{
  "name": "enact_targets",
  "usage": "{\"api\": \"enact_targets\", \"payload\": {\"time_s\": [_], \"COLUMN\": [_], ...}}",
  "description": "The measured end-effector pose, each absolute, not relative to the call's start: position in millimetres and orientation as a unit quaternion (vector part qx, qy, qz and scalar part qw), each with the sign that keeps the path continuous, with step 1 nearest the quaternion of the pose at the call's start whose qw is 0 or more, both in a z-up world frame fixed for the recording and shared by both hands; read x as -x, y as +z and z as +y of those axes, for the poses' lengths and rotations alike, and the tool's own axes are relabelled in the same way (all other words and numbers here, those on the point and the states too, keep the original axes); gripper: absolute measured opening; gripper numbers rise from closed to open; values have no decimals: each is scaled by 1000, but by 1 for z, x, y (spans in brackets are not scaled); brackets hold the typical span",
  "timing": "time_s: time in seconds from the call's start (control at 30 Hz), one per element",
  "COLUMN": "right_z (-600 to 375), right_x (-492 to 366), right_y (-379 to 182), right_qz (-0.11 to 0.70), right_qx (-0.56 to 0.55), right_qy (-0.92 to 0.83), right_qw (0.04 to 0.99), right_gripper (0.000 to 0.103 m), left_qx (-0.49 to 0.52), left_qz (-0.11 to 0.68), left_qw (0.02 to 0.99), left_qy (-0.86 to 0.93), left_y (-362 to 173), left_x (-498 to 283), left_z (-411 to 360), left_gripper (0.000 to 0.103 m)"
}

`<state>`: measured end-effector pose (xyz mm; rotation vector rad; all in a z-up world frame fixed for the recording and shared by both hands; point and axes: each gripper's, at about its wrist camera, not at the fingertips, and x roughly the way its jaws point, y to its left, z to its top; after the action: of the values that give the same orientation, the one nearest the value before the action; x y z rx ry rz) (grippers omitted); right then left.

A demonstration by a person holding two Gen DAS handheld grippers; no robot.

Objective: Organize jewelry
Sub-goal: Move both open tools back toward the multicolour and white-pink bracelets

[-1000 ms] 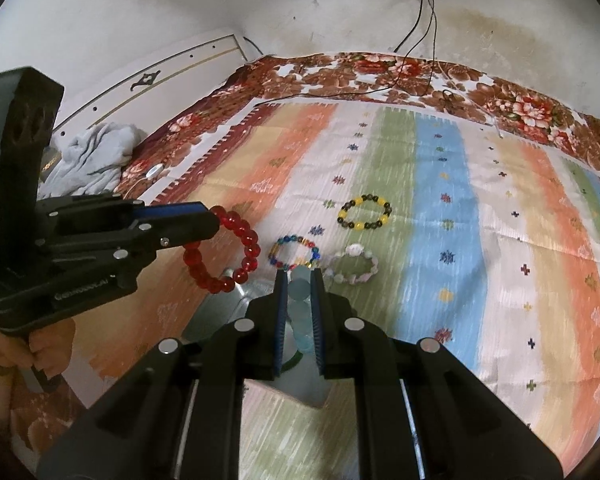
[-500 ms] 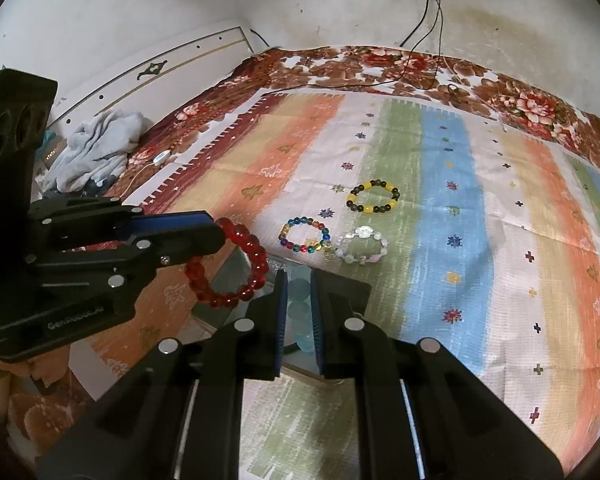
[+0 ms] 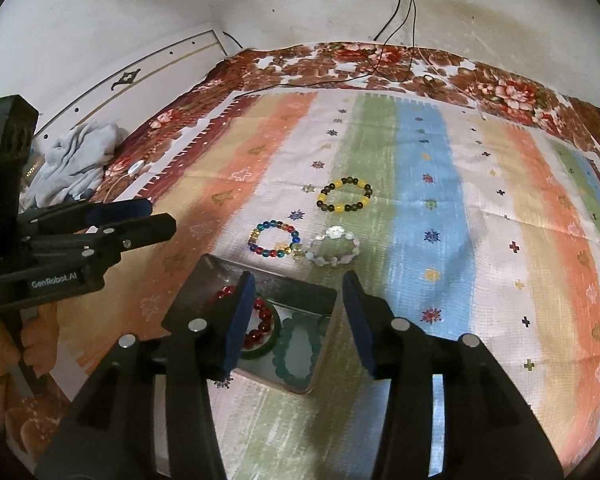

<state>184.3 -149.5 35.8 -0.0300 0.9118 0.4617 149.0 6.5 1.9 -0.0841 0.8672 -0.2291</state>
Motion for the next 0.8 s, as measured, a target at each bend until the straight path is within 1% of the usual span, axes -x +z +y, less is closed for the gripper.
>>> {"api": "enact_targets", "payload": {"time_s": [0.13,0.4,0.8], "right_z": [-151,-154,-155], "right_x": [-195,-219,-243], "right_y": [29,19,11], "right_qz": [447,461,464], "right_qx": [13,9,7], "right_qy": [216,204,198], "right_qw": [868,864,864], "right_gripper": [49,52,52], "left_qx": [47,28,10], "left_qz": [431,456,466], "left_qw": [895,885,880], "left_qy": [-107,-91,-88], "left_y": [-4,-18,-25], "left_x": [-161,-189,-209], "left_z": [10,13,10], "left_gripper": [50,50,51]}}
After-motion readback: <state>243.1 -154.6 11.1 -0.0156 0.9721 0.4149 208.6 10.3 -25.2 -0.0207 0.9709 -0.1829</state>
